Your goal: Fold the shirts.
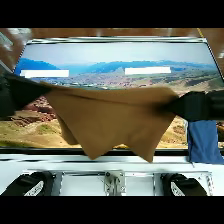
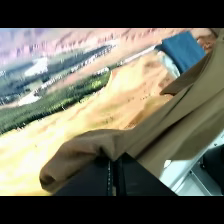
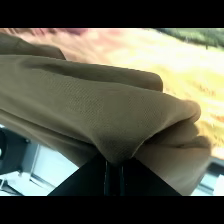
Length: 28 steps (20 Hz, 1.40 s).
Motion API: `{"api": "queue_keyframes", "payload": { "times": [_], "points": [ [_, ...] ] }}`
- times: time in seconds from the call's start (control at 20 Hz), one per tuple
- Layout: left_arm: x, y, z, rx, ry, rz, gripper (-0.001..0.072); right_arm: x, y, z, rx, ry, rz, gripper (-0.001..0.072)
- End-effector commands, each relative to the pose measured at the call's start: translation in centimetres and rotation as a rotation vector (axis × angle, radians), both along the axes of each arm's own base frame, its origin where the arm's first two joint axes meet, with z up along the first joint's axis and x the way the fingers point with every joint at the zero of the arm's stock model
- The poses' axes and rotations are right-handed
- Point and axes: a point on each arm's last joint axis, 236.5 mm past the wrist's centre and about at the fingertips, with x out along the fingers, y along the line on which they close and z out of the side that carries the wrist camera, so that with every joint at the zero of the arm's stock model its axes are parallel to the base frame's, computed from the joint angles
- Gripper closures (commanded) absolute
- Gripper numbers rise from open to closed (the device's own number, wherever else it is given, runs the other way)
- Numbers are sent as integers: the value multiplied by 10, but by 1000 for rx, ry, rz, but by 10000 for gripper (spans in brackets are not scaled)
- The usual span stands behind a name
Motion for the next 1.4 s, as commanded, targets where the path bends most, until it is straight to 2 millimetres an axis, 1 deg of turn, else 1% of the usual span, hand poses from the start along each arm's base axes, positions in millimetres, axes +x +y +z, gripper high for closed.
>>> {"api": "queue_keyframes", "payload": {
  "times": [0.0, 0.05, 0.1, 0.2, 0.3, 0.35, 0.4, 0.45, 0.5, 0.55, 0.65, 0.75, 0.85, 0.9, 0.95, 1.0, 1.05, 1.1, 1.15, 1.2, 1.25, 1.3, 1.35],
  "points": [
    [7, 9, -66, 65, 175, 46, 670, -1, -12, -61, -61, 183, -45, 638],
    [19, 9, -81, 57, 189, 76, 670, 13, -10, -78, -47, 182, -61, 638],
    [35, 9, -92, 41, 182, 114, 670, 31, -7, -93, -29, 169, -86, 638],
    [77, 8, -110, -19, 139, 206, 669, 83, -4, -125, 5, 99, -151, 638],
    [121, 10, -133, -61, 117, 296, 669, 141, -6, -153, 25, 13, -225, 638],
    [142, 11, -152, -64, 128, 331, 670, 169, -8, -168, 33, -11, -267, 637],
    [157, 11, -171, -57, 151, 354, 669, 192, -10, -182, 38, -30, -304, 638],
    [172, 11, -196, -46, 188, 372, 670, 212, -13, -200, 42, -36, -337, 637],
    [182, 9, -220, -40, 230, 386, 669, 226, -14, -217, 46, -31, -365, 637],
    [191, 7, -246, -31, 275, 399, 669, 236, -14, -236, 52, -8, -393, 637],
    [196, 4, -294, 0, 374, 406, 669, 240, -9, -271, 82, 79, -429, 637],
    [190, -5, -330, -11, 497, 400, 669, 239, 4, -294, 145, 174, -458, 636],
    [180, -14, -351, -24, 594, 387, 668, 239, 15, -303, 212, 234, -484, 629],
    [178, -13, -356, -17, 608, 385, 661, 240, 17, -303, 224, 239, -490, 594],
    [181, -9, -355, -21, 607, 395, 586, 242, 16, -301, 233, 230, -498, 382],
    [187, -1, -349, -31, 600, 409, 399, 243, 13, -295, 238, 223, -500, 119],
    [192, 10, -341, -41, 604, 417, 195, 243, 10, -286, 237, 210, -484, 73],
    [197, 26, -331, -42, 614, 420, 72, 240, 5, -275, 229, 192, -450, 73],
    [198, 48, -319, -31, 633, 423, 69, 234, -5, -262, 210, 178, -402, 73],
    [196, 73, -310, -10, 662, 427, 69, 223, -20, -252, 173, 173, -356, 73],
    [189, 98, -304, 8, 696, 438, 69, 206, -39, -248, 120, 196, -328, 73],
    [179, 123, -303, 20, 744, 455, 70, 182, -64, -251, 38, 254, -309, 74],
    [167, 143, -305, 25, 797, 470, 71, 156, -88, -257, -45, 332, -293, 74]
  ]
}}
